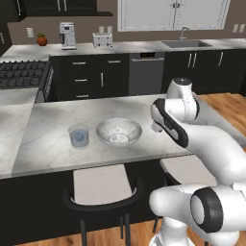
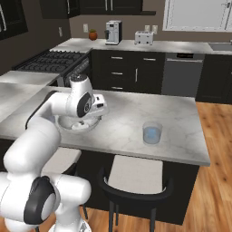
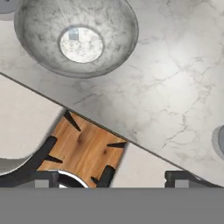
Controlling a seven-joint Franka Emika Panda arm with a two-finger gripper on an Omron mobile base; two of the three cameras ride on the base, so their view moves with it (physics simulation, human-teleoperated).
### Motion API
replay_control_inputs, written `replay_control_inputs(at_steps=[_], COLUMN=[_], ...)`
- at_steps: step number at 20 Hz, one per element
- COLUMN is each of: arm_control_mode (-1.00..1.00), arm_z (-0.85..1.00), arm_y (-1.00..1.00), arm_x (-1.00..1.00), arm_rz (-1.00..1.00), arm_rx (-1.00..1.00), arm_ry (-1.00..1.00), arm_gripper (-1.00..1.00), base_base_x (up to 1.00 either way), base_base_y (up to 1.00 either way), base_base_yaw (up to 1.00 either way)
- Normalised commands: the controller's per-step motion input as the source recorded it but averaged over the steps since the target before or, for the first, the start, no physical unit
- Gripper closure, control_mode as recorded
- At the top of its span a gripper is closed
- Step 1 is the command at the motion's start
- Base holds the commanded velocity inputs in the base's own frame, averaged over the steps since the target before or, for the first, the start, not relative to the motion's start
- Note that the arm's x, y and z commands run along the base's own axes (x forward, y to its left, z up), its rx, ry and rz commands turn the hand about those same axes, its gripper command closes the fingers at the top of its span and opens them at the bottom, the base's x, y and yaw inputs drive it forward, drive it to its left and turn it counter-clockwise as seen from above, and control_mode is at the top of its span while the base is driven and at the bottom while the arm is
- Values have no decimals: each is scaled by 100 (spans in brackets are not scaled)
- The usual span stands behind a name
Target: There are four ice cubes in the ice bowl. Place two ice cubes in each glass of water.
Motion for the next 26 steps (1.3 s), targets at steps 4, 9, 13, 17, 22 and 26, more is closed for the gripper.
replay_control_inputs(at_steps=[4,9,13,17,22,26], arm_control_mode=[-100,-100,-100,-100,-100,-100], arm_z=[0,0,-6,-16,-26,-27], arm_y=[67,51,53,42,24,26], arm_x=[29,49,37,26,29,44], arm_rz=[6,0,0,2,8,6], arm_rx=[0,0,0,0,0,0], arm_ry=[1,3,3,4,8,6], arm_gripper=[-100,-100,-100,-100,-100,-100], base_base_x=[0,0,0,0,0,0], base_base_y=[0,0,0,0,0,0], base_base_yaw=[0,0,0,0,0,0])
